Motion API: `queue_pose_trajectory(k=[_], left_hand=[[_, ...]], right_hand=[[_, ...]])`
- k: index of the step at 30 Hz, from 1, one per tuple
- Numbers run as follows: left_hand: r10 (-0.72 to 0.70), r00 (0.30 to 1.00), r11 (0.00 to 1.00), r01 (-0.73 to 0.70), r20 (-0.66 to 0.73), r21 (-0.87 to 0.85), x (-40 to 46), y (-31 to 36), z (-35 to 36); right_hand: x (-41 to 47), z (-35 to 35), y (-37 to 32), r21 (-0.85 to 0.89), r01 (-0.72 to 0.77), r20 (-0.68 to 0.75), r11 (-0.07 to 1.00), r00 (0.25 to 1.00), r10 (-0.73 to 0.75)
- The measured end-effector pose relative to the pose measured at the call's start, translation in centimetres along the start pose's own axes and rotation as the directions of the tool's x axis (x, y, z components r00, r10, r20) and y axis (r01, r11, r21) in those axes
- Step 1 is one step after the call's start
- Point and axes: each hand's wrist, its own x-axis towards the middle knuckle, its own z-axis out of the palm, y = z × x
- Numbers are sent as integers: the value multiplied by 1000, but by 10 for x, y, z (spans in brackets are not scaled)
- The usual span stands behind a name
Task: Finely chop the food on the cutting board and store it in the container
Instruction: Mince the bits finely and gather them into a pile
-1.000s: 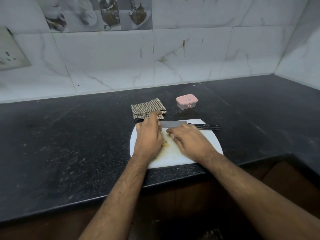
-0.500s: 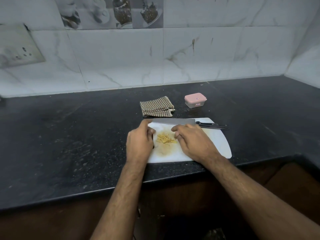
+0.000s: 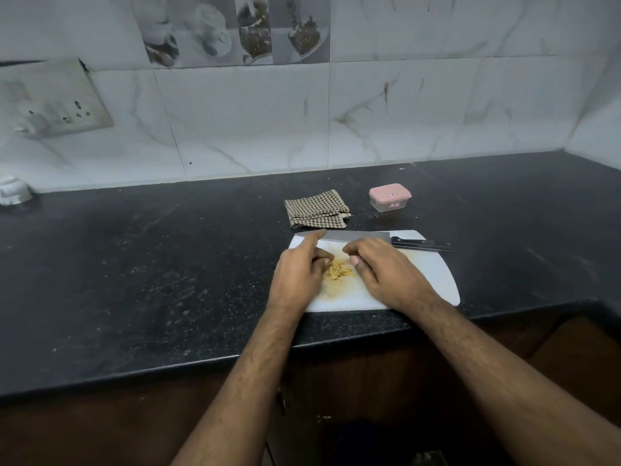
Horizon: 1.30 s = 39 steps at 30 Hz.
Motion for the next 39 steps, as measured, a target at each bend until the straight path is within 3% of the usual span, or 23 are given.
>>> queue_pose_trajectory(k=[5, 9, 12, 16, 21, 25, 30, 39], left_hand=[[11, 999, 991, -16, -38, -129, -3, -1, -4], [-52, 976, 989, 21, -211, -147, -3, -1, -6], [-114, 971, 983, 81, -210, -162, -3, 0, -6], [-142, 980, 967, 107, -141, -231, -3, 3, -6], [-71, 990, 969, 39, -124, -244, 0, 0, -2], [-20, 989, 989, -2, -143, -151, 4, 1, 0], [87, 996, 995, -87, -1, 54, 23, 12, 0], [105, 994, 985, -103, -13, 142, 92, 25, 11]], right_hand=[[2, 2, -3, -18, 60, 196, 998, 979, -56], [5, 2, -1, -43, 77, 248, 996, 967, -64], [7, 2, -2, -47, 138, 274, 989, 954, -120], [6, 1, 0, -54, 126, 203, 991, 973, -112], [1, -1, -3, -21, 64, 75, 998, 995, -63], [3, -1, 0, -8, 24, 45, 1000, 999, -23], [4, 1, 2, -30, -14, 8, 999, 1000, 14], [8, -5, -6, -203, -39, -114, 979, 993, 16]])
